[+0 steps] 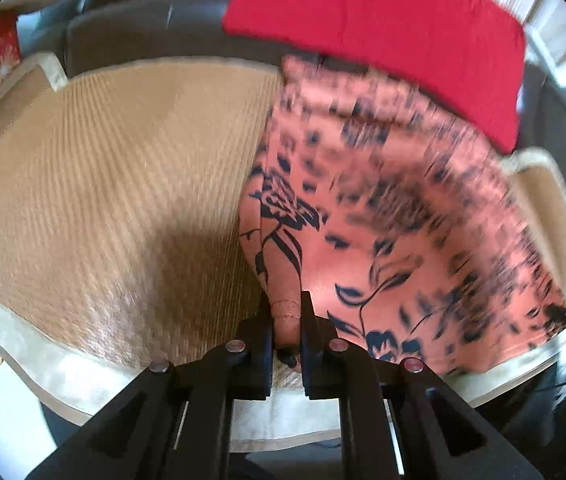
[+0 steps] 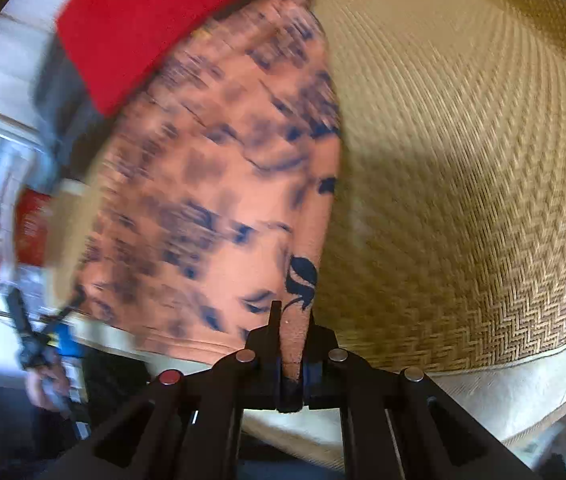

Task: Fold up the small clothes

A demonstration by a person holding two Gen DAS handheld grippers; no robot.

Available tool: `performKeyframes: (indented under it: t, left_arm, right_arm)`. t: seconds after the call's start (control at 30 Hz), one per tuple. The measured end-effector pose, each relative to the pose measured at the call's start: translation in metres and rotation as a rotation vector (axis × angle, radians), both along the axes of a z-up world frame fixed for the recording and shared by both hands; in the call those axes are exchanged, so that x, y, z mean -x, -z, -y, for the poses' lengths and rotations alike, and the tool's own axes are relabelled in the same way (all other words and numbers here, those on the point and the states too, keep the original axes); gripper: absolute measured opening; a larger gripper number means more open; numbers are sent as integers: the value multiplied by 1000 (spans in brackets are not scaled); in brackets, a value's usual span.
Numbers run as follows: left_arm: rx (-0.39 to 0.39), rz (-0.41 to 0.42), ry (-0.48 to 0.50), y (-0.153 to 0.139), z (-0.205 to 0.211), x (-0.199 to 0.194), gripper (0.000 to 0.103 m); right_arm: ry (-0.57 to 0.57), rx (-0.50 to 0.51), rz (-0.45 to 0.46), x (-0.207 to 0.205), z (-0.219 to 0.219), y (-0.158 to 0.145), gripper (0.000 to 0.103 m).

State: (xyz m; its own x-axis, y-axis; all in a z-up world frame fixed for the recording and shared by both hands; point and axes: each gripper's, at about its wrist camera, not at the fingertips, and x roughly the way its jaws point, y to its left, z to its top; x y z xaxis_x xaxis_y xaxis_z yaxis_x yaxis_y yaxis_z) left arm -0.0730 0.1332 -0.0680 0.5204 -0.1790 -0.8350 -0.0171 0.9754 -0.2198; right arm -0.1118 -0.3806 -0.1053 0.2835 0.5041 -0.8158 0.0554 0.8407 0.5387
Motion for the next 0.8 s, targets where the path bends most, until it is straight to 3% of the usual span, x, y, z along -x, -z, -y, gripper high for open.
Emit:
performKeyframes:
  t: [0.1, 0.2, 0.27, 0.33, 0.43, 0.53, 0.6, 0.63, 0.67, 0.7, 0.77, 0.8]
  left_arm:
    - [56, 4, -3, -8, -7, -11, 11]
    - [51, -139, -2, 32, -9, -28, 11]
    - [21, -170, 31, 40, -5, -37, 11]
    - [8, -118, 67, 18, -2, -54, 11]
    - [27, 29, 106, -36, -4, -102, 11]
    - [15, 242, 114, -96, 3, -171, 13]
    - [-16, 343, 91, -114, 10, -214, 27]
    - [-49, 354, 64, -115, 12, -234, 63]
    - [-94, 350, 7, -109, 14, -255, 98]
    - [-137, 351, -40, -99, 13, -269, 103]
    - [-217, 291, -94, -69, 6, -281, 102]
    - [-221, 244, -103, -51, -1, -277, 102]
  right_arm:
    - [7, -82, 54, -10, 7, -21, 7]
    - [22, -96, -22, -27, 11, 11, 7]
    - [26, -124, -80, -35, 9, 31, 7]
    - [21, -155, -63, -46, 9, 24, 7]
    - [24, -208, 56, -89, 19, -24, 7]
    - [36, -257, 208, -149, 29, -71, 7]
    - [125, -276, 332, -203, 41, -100, 12]
    - [166, -283, 372, -223, 47, -106, 20]
    - [186, -256, 409, -253, 51, -105, 60]
    - [207, -214, 405, -268, 52, -100, 100]
    - [341, -66, 375, -280, 56, -77, 101]
    - [354, -70, 354, -276, 57, -64, 99]
